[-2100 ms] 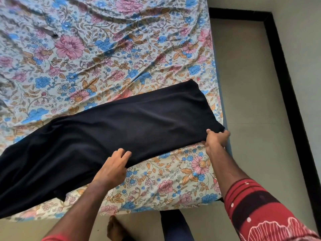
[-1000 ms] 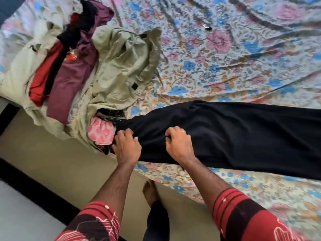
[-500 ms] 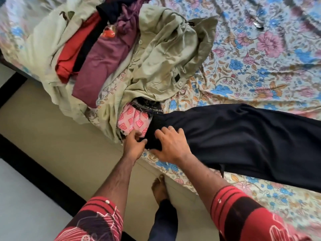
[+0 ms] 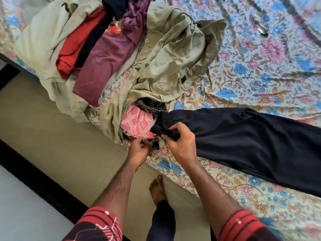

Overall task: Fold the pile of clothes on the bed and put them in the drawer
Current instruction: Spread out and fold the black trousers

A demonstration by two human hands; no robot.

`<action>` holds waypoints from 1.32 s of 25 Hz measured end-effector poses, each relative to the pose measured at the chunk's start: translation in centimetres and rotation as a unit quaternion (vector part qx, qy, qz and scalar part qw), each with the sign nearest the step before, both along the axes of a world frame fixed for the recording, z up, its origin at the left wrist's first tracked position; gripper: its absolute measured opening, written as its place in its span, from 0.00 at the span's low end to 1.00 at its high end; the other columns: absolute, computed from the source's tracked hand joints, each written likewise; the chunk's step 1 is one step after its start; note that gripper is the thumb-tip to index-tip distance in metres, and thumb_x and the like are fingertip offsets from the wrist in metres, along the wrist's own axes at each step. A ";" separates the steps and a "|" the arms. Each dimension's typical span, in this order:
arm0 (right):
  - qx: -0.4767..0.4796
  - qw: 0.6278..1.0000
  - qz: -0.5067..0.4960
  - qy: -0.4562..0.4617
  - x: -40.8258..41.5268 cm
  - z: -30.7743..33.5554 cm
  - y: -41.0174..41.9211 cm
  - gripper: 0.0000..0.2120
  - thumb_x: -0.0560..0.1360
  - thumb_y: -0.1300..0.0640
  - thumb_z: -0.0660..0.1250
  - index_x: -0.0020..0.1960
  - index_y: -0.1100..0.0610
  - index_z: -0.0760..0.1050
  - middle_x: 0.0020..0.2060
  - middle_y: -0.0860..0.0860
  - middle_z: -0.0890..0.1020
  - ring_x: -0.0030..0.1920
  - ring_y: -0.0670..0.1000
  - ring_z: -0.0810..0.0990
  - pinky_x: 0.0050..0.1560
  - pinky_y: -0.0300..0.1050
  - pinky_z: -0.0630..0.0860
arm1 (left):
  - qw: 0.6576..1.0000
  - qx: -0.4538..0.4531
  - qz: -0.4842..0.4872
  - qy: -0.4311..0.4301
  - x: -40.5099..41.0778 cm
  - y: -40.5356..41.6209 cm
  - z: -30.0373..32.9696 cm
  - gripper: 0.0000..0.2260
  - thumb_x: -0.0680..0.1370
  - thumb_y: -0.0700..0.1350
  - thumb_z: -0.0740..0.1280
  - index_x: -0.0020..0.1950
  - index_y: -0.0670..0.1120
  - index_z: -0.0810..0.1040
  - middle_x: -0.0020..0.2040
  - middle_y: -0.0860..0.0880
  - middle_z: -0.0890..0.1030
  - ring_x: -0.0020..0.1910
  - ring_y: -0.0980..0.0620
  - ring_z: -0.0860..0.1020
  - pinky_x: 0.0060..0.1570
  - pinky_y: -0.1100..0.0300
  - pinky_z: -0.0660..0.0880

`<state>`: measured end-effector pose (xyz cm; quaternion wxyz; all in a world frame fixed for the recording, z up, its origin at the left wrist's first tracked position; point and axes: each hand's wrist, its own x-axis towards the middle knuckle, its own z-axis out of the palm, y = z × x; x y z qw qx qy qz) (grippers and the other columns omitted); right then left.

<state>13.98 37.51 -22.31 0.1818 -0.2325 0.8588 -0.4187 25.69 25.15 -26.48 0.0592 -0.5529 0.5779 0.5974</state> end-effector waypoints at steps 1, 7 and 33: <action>0.015 0.999 0.019 -0.021 0.4 0.1 0.1 0.13 0.70 0.55 0.80 0.47 0.52 0.76 0.41 0.44 0.78 0.41 0.44 0.77 0.40 0.38 0.73 | 0.998 0.047 0.026 0.020 -0.2 0.0 0.4 0.08 0.84 0.48 0.63 0.53 0.44 0.79 0.47 0.42 0.86 0.37 0.48 0.85 0.28 0.62 0.75; 0.143 0.975 0.066 -0.157 1.2 -1.9 1.2 0.10 0.72 0.55 0.79 0.50 0.53 0.82 0.42 0.45 0.83 0.40 0.43 0.80 0.43 0.39 0.75 | 0.995 0.093 0.028 0.028 -0.9 -0.1 1.1 0.08 0.81 0.45 0.70 0.56 0.41 0.78 0.49 0.44 0.84 0.44 0.51 0.83 0.39 0.49 0.83; 0.077 0.951 -0.147 -0.260 -0.4 2.6 -2.5 0.43 0.61 0.30 0.76 0.67 0.50 0.66 0.58 0.48 0.79 0.57 0.50 0.79 0.61 0.51 0.79 | 0.968 -0.068 -0.173 0.170 -3.9 2.9 4.8 0.30 0.71 0.36 0.77 0.67 0.59 0.74 0.58 0.61 0.81 0.58 0.67 0.79 0.58 0.67 0.77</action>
